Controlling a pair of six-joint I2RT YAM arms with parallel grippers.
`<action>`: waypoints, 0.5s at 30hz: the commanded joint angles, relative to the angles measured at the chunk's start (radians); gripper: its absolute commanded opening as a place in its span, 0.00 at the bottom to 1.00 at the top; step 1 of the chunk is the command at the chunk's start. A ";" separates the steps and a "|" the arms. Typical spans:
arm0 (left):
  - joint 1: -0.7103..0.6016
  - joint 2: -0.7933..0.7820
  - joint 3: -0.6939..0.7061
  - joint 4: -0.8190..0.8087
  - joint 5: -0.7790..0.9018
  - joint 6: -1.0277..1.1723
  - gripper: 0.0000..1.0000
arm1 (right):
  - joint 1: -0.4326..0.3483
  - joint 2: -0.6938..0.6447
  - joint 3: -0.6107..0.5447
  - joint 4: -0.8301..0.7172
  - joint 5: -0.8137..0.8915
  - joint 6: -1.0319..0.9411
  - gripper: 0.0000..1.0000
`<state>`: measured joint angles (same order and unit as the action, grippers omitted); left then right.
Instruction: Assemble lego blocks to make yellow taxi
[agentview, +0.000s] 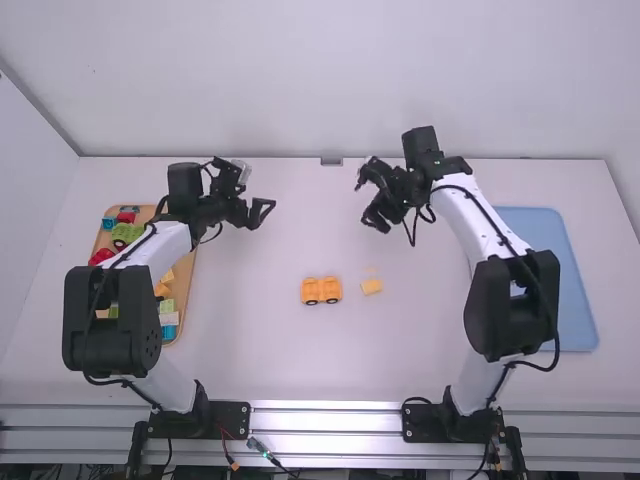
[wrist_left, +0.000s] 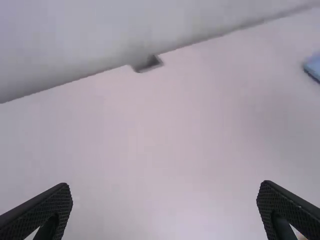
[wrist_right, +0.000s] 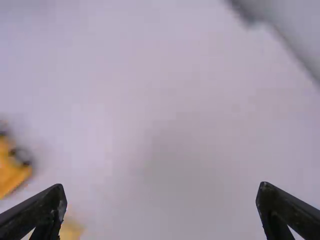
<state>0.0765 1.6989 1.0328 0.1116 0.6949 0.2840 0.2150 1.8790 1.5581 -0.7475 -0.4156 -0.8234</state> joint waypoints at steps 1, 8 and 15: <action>0.000 0.005 -0.008 -0.044 0.225 0.268 0.99 | -0.023 -0.003 0.011 -0.079 -0.325 -0.391 0.99; -0.061 0.005 -0.020 -0.228 0.364 0.670 0.99 | -0.065 -0.003 -0.092 -0.117 -0.398 -0.631 0.99; -0.156 0.005 -0.131 -0.110 0.363 0.734 0.99 | -0.051 -0.003 -0.187 -0.026 -0.480 -0.710 0.99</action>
<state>-0.0624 1.6989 0.9371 -0.0040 1.0119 0.9417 0.1516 1.8790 1.3922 -0.7734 -0.8112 -1.4677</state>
